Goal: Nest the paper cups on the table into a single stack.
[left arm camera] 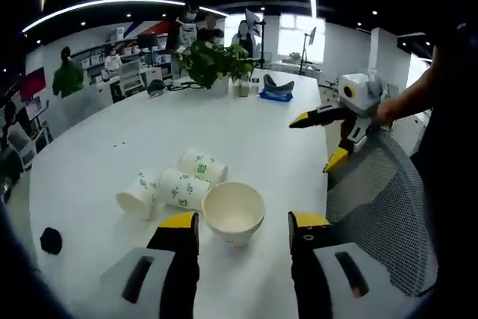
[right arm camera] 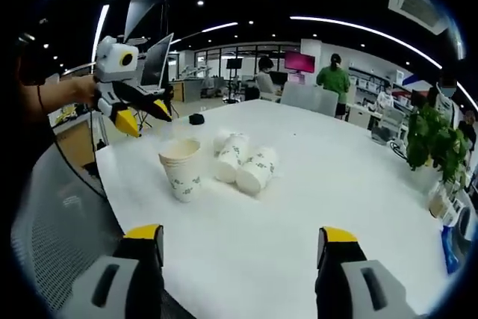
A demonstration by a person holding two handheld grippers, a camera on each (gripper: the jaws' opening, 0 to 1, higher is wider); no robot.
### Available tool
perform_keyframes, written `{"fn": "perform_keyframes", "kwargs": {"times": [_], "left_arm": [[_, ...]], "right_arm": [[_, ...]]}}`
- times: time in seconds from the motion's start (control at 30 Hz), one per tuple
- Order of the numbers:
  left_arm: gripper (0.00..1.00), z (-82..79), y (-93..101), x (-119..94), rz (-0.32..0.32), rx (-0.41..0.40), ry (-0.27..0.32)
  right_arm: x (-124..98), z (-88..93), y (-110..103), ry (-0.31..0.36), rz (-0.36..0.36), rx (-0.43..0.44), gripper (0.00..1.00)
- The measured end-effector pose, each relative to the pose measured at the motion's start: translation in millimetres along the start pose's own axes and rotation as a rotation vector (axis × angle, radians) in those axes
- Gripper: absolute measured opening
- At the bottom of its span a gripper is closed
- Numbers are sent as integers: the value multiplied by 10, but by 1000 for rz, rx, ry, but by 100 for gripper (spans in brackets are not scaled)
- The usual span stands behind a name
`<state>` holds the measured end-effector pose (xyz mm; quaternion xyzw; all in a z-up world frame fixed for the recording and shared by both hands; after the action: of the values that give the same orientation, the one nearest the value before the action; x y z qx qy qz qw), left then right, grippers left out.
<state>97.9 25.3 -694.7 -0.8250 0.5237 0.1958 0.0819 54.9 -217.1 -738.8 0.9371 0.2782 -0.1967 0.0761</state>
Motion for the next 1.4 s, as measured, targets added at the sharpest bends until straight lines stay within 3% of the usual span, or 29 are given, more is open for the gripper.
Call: {"fn": "perform_keyframes", "kwargs": {"times": [0.2,0.43,0.8,1.2,1.4], "left_arm": [[59,98,27,-195,-69,-50,41],[67,225,40,-383,-139,-89,67],[82,273,54,-509,-202,-117,92],[98,297,75,-613,-271,-132,148],[99,337,60,-689,-296,-146,154]], "right_arm": [[211,-80,75,7,-9,67,80],[509,-131,135,-1,-7,53,77],[982,-262,125,-14,10,67,69],[1398,-171,168,-97,42,4,65],[1542,-161,139,-117,33,-6,63]]}}
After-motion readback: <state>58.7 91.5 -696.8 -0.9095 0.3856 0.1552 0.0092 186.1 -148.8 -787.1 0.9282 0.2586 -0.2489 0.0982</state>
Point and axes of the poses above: the point that each gripper's makers call its tool centre point, and the gripper's own axes: x roughly forward along the fingers, y roughly to its right, z roughly out of its underside, the point moved 4 cm from there along -x, roughly backward along the fingers, and after that the axes turned 6 degrees about y, right-handed, at the moved point
